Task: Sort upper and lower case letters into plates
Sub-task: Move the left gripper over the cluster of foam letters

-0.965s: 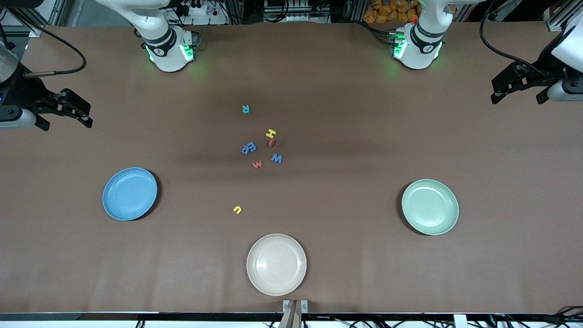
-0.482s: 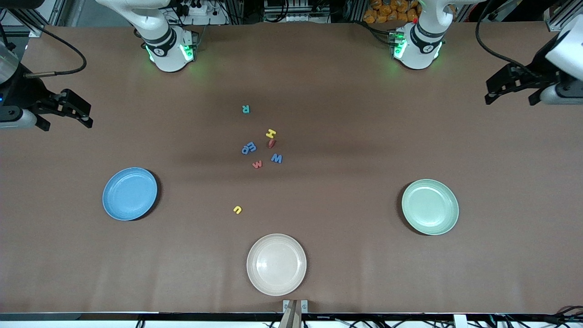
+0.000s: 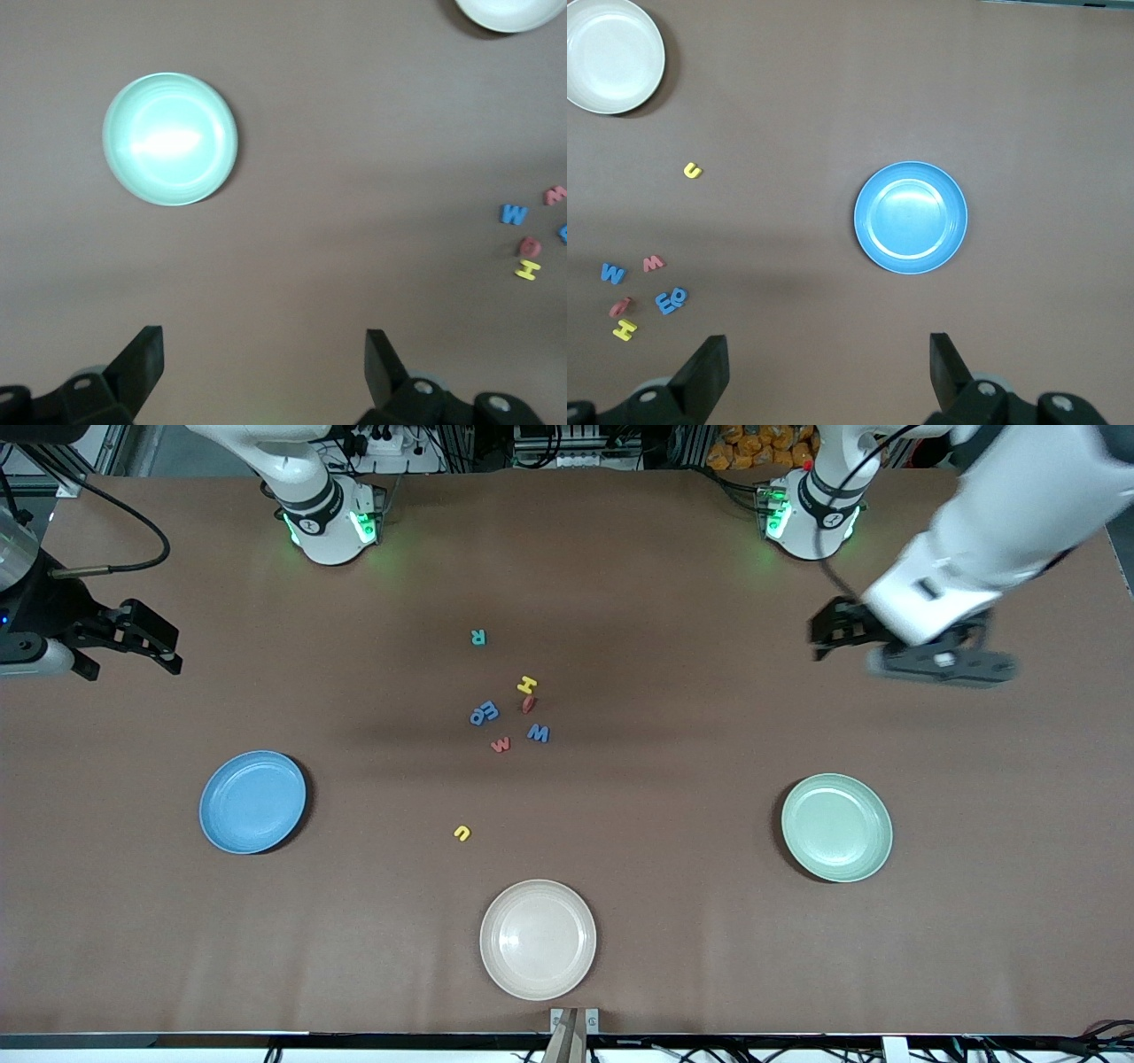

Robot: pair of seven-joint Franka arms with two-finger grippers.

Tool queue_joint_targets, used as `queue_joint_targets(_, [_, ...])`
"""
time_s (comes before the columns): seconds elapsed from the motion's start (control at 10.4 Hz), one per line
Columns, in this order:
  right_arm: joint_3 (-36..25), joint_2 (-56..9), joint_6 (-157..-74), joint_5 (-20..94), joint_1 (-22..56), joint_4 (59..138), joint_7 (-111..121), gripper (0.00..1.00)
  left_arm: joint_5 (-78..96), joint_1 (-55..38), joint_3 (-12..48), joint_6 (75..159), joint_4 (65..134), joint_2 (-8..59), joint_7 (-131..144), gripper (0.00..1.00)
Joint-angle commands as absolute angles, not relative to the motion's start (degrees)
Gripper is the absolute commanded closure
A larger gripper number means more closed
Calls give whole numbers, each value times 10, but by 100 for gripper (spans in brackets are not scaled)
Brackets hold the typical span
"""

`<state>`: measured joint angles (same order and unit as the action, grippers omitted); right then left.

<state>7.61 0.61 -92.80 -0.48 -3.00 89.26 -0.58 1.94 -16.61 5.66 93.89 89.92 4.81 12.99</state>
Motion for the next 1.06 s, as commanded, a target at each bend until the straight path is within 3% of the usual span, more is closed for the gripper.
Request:
queue_joint_targets(0.0, [77, 7, -924, -10, -29, 892, -14, 0, 27, -235, 53, 991, 900, 88, 177, 0])
queue_joint_targets(0.68, [77, 7, -925, -10, -29, 892, -14, 0, 22, -402, 69, 1214, 940, 248, 220, 0])
queue_joint_targets(0.96, [77, 7, -924, -10, -29, 892, -14, 0, 14, -470, 62, 1294, 933, 322, 288, 6])
